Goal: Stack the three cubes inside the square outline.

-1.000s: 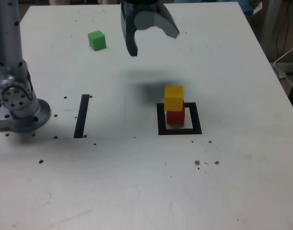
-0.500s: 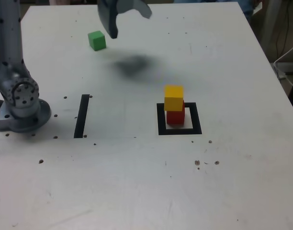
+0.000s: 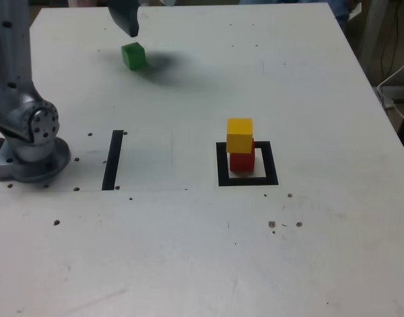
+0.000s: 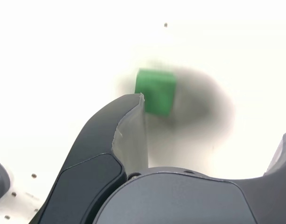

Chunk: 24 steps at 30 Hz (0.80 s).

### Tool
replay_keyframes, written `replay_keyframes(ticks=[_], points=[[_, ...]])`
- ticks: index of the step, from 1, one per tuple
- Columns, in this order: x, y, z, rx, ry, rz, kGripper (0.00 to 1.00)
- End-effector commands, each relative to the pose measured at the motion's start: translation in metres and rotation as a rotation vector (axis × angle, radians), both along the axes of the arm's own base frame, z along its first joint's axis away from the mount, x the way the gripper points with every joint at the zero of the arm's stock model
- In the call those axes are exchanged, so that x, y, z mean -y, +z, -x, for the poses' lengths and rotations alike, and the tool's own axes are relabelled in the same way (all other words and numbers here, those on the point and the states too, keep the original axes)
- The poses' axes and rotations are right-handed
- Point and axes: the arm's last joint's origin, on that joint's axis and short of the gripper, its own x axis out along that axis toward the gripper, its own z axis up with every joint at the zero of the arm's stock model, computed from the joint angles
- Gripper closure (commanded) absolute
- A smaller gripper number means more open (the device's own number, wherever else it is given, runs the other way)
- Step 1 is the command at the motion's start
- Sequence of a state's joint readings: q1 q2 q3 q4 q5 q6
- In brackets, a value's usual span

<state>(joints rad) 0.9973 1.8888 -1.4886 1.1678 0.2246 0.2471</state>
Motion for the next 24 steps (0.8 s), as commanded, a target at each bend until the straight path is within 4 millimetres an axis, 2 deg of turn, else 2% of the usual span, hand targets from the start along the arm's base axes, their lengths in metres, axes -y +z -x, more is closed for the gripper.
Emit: replay_keyframes(ticks=[1, 12, 24], points=[[-0.002, -0.001, 0.001, -0.01, 0.003, -0.003, 0.0], [0.003, -0.025, 0.007, -0.118, -0.008, 0.087, 0.03], [-0.012, -0.053, 0.004, -0.181, -0.014, 0.146, 0.07]])
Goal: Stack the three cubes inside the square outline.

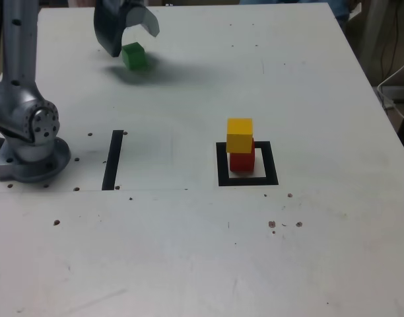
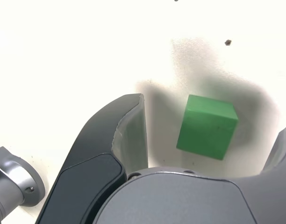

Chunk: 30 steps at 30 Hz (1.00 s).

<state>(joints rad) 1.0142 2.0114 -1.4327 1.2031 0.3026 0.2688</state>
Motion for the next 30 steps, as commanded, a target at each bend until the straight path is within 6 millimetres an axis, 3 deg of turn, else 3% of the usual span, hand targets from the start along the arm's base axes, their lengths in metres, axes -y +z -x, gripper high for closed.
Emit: replay_keyframes(ticks=[1, 9, 12, 20, 30], points=[[-0.003, -0.003, -0.001, 0.0, -0.003, 0.004, 0.08], [-0.008, -0.004, -0.003, -0.007, -0.01, 0.032, 0.33], [-0.009, -0.007, -0.005, 0.002, -0.019, 0.047, 0.38], [-0.014, -0.017, -0.009, 0.023, -0.042, 0.087, 0.39], [-0.02, -0.015, -0.012, 0.041, -0.056, 0.07, 0.42]])
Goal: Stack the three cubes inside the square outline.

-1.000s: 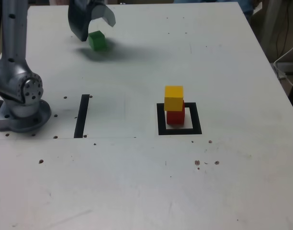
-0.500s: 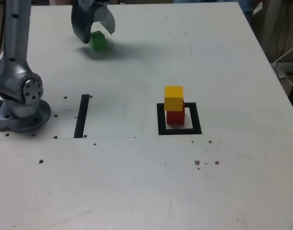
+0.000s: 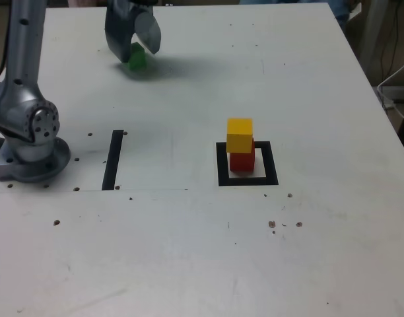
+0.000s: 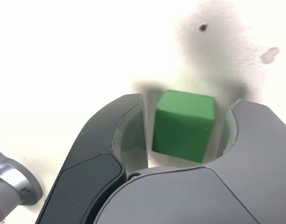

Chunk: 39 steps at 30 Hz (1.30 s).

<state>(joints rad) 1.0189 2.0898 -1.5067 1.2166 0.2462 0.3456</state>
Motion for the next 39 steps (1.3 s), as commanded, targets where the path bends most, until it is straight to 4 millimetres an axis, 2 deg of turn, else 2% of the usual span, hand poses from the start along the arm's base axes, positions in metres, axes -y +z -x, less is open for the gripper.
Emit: replay_keyframes(ticks=[1, 11, 17, 24, 27, 30, 33, 39], points=[[-0.003, 0.0, 0.0, 0.003, -0.002, -0.002, 0.44], [-0.007, -0.006, -0.003, 0.038, -0.036, 0.022, 0.55], [-0.009, -0.008, -0.005, 0.052, -0.048, 0.02, 0.58], [-0.008, -0.002, -0.007, 0.059, -0.065, 0.002, 0.77], [-0.003, 0.005, -0.01, 0.067, -0.087, -0.006, 0.82], [0.005, 0.014, -0.018, 0.082, -0.128, -0.001, 0.83], [0.021, 0.029, -0.034, 0.096, -0.203, -0.002, 0.83], [0.077, 0.07, -0.078, 0.122, -0.408, -0.04, 0.83]])
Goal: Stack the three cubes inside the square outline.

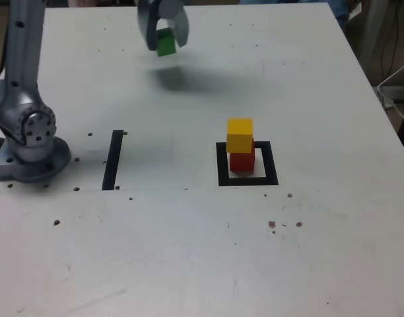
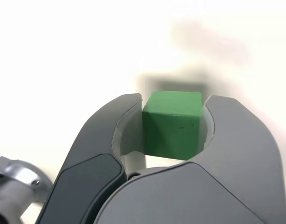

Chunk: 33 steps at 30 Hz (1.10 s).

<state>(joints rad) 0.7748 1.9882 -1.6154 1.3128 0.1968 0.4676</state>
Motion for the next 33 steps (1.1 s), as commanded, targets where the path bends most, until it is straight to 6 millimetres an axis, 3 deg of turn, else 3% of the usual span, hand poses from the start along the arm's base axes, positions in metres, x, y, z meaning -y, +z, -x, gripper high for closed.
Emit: replay_keyframes(ticks=[1, 7, 17, 33], points=[[0.026, 0.016, -0.017, 0.021, -0.079, -0.017, 0.83], [0.069, 0.03, -0.034, 0.04, -0.177, -0.003, 0.83], [0.16, 0.066, -0.059, 0.027, -0.363, -0.089, 0.83], [0.234, 0.077, -0.08, 0.068, -0.411, -0.006, 0.83]])
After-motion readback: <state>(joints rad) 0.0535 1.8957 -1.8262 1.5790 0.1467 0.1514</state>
